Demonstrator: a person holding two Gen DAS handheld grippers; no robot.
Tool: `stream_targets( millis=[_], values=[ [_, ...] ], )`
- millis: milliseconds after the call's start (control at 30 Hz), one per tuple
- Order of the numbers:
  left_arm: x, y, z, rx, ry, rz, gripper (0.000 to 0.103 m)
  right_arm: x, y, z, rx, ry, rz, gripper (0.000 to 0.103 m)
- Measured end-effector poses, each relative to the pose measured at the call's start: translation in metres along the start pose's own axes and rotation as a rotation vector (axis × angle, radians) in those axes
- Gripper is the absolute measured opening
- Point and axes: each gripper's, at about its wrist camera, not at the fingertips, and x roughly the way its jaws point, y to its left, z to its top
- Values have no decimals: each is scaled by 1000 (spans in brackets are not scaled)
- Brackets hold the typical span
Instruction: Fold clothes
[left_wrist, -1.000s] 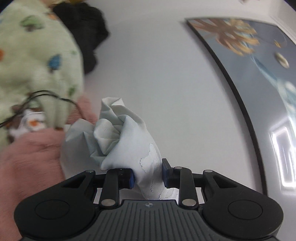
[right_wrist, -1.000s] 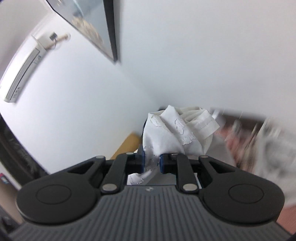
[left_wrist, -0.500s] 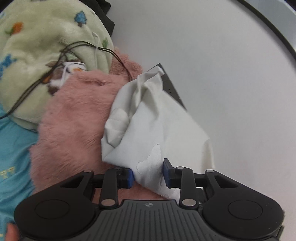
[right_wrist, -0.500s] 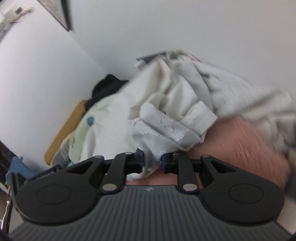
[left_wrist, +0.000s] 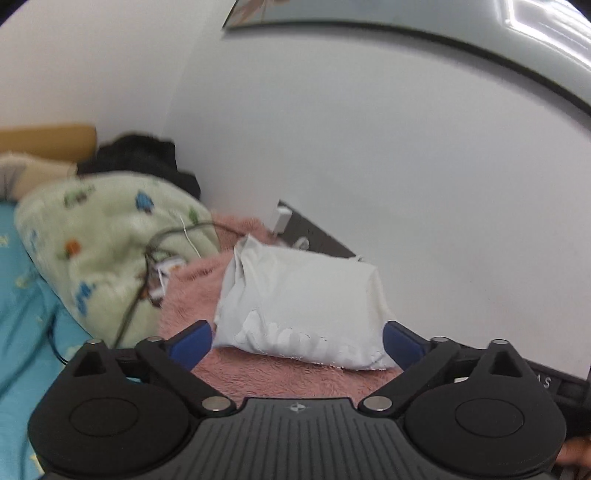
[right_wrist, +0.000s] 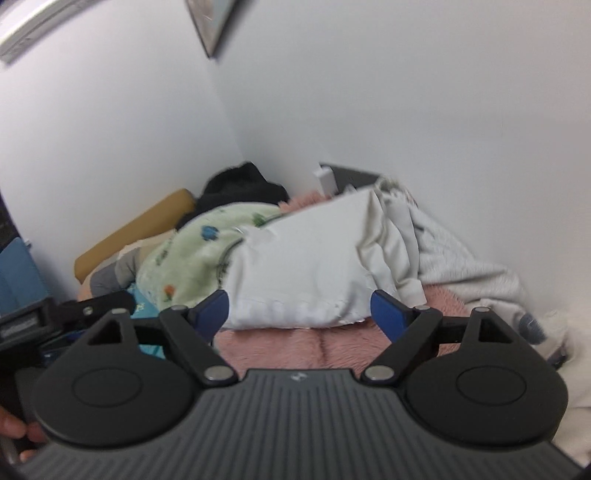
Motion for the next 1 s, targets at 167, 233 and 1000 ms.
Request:
stream_targets(
  millis=[167, 233, 1000],
  values=[
    [-79, -38, -16, 110, -122, 80, 103, -47, 21, -10, -68, -70, 13, 85],
    [-110, -53, -23, 153, -170, 111, 103, -64, 27, -18, -91, -95, 16, 85],
    [-189, -65, -87, 164, -285, 218, 103, -122, 55, -73, -227, -172, 9, 85]
  ],
)
